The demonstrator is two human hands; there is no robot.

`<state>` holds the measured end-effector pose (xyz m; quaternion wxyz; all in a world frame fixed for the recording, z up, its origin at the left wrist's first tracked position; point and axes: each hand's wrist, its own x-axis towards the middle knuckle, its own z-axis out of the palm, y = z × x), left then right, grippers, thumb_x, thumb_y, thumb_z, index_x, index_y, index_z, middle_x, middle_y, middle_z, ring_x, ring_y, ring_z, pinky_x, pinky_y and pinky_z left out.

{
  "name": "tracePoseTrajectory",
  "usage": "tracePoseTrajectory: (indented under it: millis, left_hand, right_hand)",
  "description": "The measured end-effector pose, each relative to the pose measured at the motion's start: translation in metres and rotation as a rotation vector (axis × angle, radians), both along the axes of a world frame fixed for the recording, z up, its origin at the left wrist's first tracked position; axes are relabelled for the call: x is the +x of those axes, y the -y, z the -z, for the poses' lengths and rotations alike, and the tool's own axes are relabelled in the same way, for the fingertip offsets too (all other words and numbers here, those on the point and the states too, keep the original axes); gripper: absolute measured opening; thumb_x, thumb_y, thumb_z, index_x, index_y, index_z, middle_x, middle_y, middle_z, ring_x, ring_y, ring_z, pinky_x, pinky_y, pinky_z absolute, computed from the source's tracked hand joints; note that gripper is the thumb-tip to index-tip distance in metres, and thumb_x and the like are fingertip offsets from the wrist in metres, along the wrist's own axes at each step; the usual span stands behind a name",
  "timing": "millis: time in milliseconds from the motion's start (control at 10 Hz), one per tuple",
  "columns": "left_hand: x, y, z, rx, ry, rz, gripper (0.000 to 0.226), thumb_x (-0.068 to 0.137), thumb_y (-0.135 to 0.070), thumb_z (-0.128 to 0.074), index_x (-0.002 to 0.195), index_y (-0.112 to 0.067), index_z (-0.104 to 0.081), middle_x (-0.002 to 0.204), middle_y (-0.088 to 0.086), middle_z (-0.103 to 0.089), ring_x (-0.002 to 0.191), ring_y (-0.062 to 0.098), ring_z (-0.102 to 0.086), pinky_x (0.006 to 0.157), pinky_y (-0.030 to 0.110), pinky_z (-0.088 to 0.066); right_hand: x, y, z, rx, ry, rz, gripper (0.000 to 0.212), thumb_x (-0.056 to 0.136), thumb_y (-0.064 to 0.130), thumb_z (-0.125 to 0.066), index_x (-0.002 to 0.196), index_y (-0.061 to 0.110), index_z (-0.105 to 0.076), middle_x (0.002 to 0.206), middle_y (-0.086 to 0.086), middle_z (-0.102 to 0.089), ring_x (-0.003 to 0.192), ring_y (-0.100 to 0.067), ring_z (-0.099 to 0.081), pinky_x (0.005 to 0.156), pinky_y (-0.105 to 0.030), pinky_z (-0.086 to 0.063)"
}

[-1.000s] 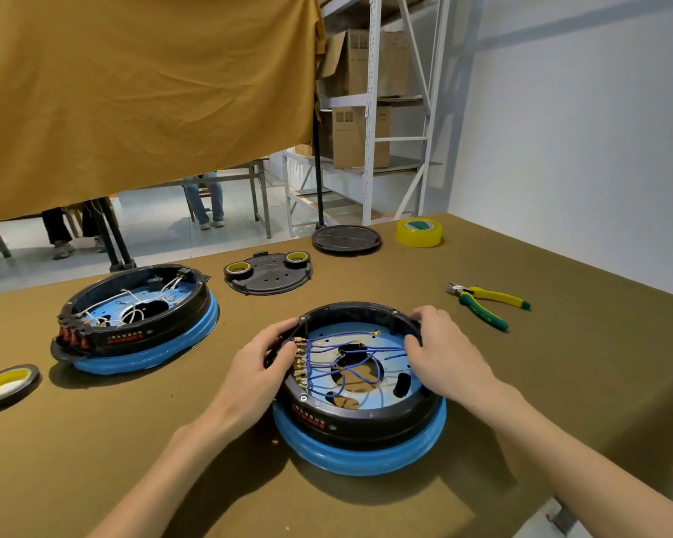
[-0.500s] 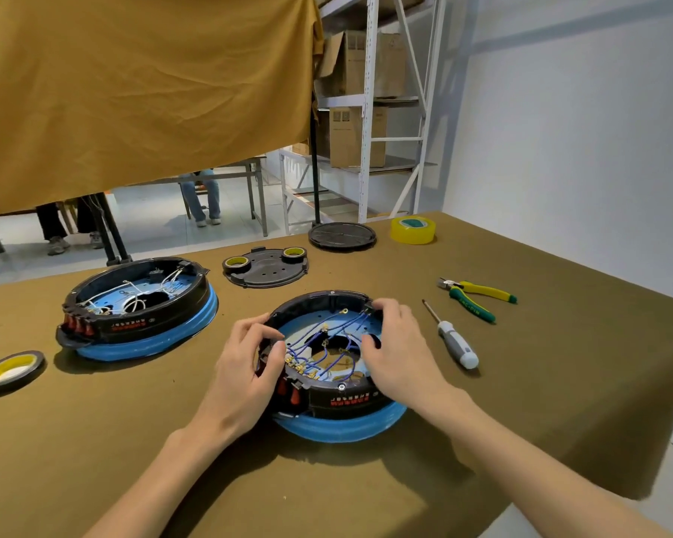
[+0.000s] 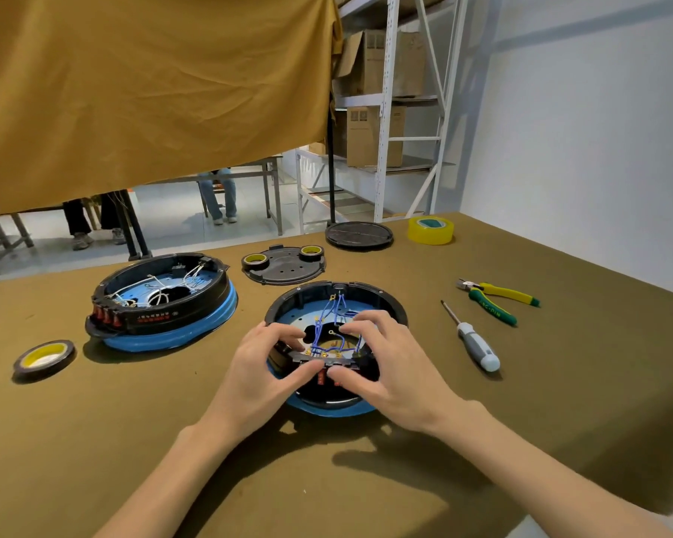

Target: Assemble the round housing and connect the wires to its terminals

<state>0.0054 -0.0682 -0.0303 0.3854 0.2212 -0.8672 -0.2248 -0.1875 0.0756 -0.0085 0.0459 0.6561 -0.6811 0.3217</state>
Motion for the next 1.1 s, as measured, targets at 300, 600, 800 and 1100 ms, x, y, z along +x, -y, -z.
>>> tracePoseTrajectory:
  millis: [300, 600, 800, 1100]
  left_hand:
    - [-0.004, -0.001, -0.011, -0.016, 0.08, 0.029, 0.05, 0.071, -0.072, -0.063, 0.102, -0.033, -0.061, 0.097, -0.021, -0.059, 0.099, -0.005, -0.053, 0.081, 0.012, -0.041]
    - [-0.011, -0.006, -0.012, -0.013, 0.027, 0.002, 0.045, 0.069, -0.068, -0.07, 0.085, -0.026, -0.065, 0.083, -0.015, -0.061, 0.084, 0.002, -0.055, 0.069, 0.021, -0.042]
    - [-0.014, -0.005, -0.006, -0.02, 0.008, -0.046, 0.044, 0.07, -0.069, -0.07, 0.083, -0.028, -0.062, 0.082, -0.016, -0.059, 0.084, 0.002, -0.053, 0.068, 0.02, -0.04]
    - [-0.015, -0.002, 0.008, -0.062, 0.016, -0.053, 0.059, 0.08, -0.078, -0.057, 0.117, -0.034, -0.067, 0.136, -0.022, -0.052, 0.138, -0.004, -0.033, 0.111, 0.019, -0.02]
  right_hand:
    - [-0.024, 0.015, -0.001, 0.044, 0.011, -0.076, 0.052, 0.078, 0.08, -0.062, 0.096, 0.033, -0.051, 0.085, 0.014, -0.053, 0.084, -0.009, -0.046, 0.072, -0.022, -0.036]
    - [-0.039, 0.02, -0.003, 0.129, 0.168, -0.119, 0.055, 0.071, 0.078, -0.072, 0.103, 0.042, -0.045, 0.077, 0.01, -0.05, 0.08, -0.004, -0.042, 0.063, -0.026, -0.038]
    - [-0.039, 0.022, 0.001, 0.097, 0.205, -0.098, 0.056, 0.07, 0.08, -0.071, 0.103, 0.044, -0.044, 0.074, 0.013, -0.048, 0.078, -0.003, -0.042, 0.063, -0.025, -0.039]
    - [-0.038, -0.003, -0.032, -0.199, 0.455, -0.068, 0.051, 0.082, 0.062, -0.072, 0.118, 0.029, -0.057, 0.109, 0.015, -0.065, 0.11, -0.003, -0.06, 0.093, -0.017, -0.046]
